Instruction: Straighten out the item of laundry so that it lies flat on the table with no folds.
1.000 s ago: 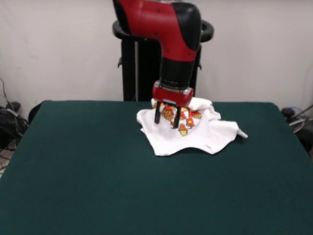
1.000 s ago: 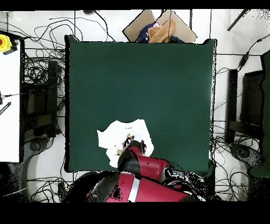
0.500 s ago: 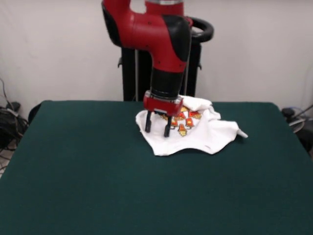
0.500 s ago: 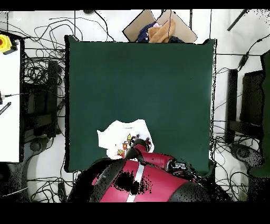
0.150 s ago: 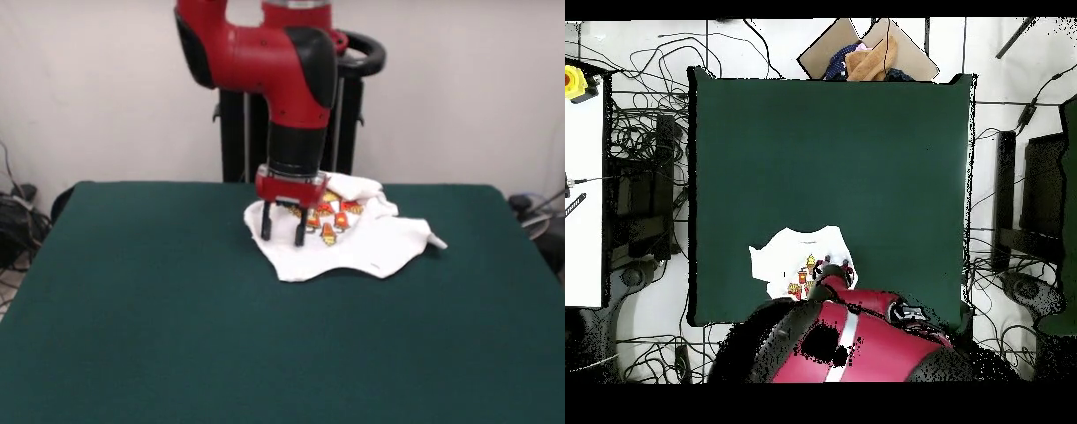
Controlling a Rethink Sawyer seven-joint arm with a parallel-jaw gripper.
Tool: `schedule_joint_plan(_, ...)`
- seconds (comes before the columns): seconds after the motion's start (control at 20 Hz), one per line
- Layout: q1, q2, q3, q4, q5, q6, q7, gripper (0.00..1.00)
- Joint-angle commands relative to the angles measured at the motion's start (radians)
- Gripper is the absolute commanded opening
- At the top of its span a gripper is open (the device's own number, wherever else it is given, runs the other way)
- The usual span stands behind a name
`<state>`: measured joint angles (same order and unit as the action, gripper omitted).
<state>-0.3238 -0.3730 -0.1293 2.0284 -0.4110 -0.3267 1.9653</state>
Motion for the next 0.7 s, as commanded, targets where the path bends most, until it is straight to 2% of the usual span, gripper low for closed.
schedule_joint_plan(0.05, -0.046, 0.123, 0.032, -0.199, -0.034, 0.235, -0.027, 0.00)
schedule_joint_plan(0.15, -0.190, 0.020, 0.097, -0.135, -0.118, 0.302, -0.064, 0.00)
schedule_joint_plan(0.25, -0.295, -0.029, 0.141, -0.144, -0.181, 0.351, -0.112, 0.00)
schedule_joint_plan(0.35, -0.359, -0.016, 0.178, -0.187, -0.213, 0.369, -0.127, 0.00)
schedule_joint_plan(0.6, -0.372, 0.032, 0.183, -0.299, -0.246, 0.336, -0.078, 0.00)
schedule_joint_plan(0.7, -0.412, 0.050, 0.230, -0.333, -0.266, 0.358, -0.091, 0.00)
